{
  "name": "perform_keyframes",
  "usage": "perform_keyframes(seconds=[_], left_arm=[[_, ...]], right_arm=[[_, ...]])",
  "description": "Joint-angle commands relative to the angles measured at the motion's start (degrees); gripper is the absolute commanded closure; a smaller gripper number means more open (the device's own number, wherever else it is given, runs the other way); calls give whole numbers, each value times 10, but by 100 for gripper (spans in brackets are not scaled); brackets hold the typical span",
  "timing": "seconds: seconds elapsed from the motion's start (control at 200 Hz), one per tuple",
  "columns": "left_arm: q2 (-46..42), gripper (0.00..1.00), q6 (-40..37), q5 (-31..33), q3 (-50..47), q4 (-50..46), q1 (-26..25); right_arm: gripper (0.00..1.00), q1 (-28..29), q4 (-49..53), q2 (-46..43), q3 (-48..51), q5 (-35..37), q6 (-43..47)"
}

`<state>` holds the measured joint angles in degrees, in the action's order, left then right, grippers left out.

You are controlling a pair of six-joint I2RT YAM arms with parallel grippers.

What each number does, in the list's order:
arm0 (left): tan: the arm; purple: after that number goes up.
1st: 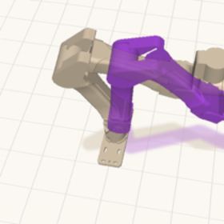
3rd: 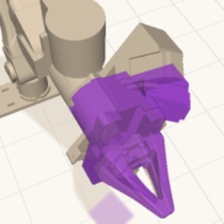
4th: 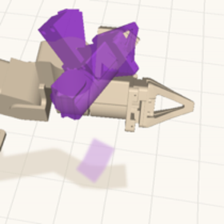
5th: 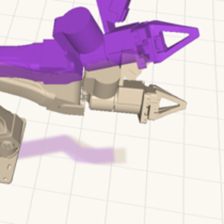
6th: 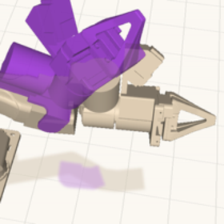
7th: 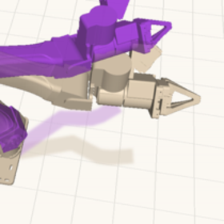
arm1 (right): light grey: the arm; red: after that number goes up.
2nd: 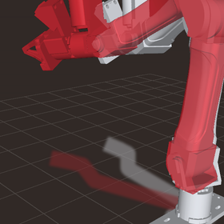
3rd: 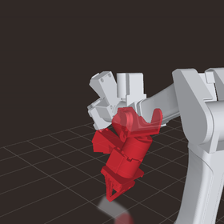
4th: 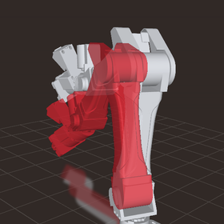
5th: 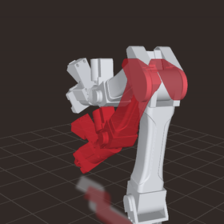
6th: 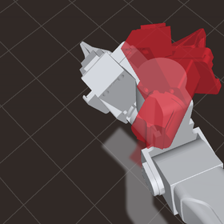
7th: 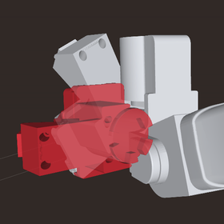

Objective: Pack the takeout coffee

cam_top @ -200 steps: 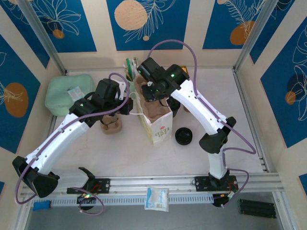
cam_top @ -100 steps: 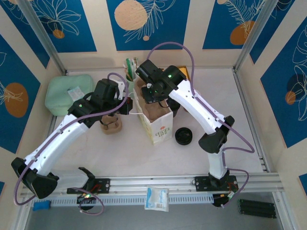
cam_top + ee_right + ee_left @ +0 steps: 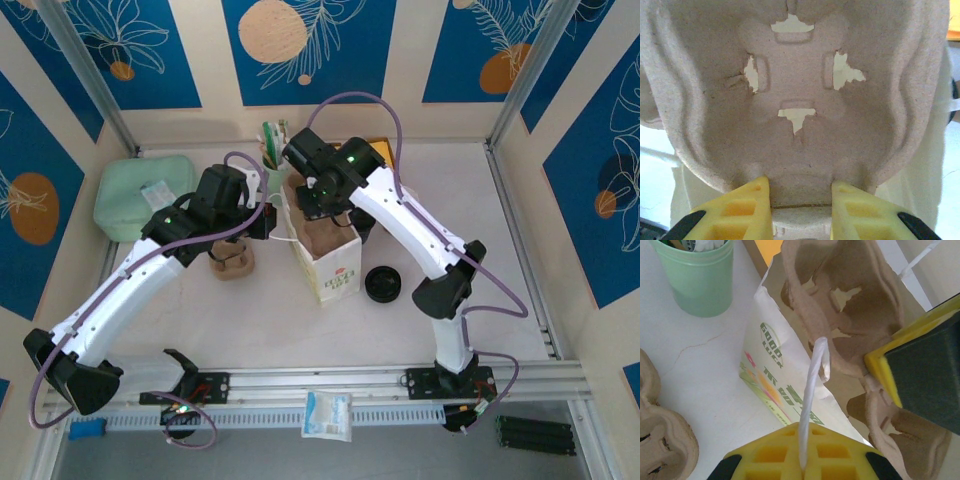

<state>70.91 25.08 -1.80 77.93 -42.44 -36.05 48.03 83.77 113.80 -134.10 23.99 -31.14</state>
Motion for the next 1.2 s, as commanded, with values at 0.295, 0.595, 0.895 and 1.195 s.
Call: perform_keyframes(seconds=[0.295,0.595,0.895,1.195], left_arm=[[-14,100,6,1,-5,5,-7],[-14,100,6,0,-7,5,-6],[-17,100,6,-2,-7,6,-7],[-18,100,7,-1,-9,5,-6]], right_arm=[[73,4,25,15,20,-19,-17],[73,5,32,26,21,-21,-19],[73,6,26,39,41,-13,-22],[73,9,0,36,87,-13,-24]])
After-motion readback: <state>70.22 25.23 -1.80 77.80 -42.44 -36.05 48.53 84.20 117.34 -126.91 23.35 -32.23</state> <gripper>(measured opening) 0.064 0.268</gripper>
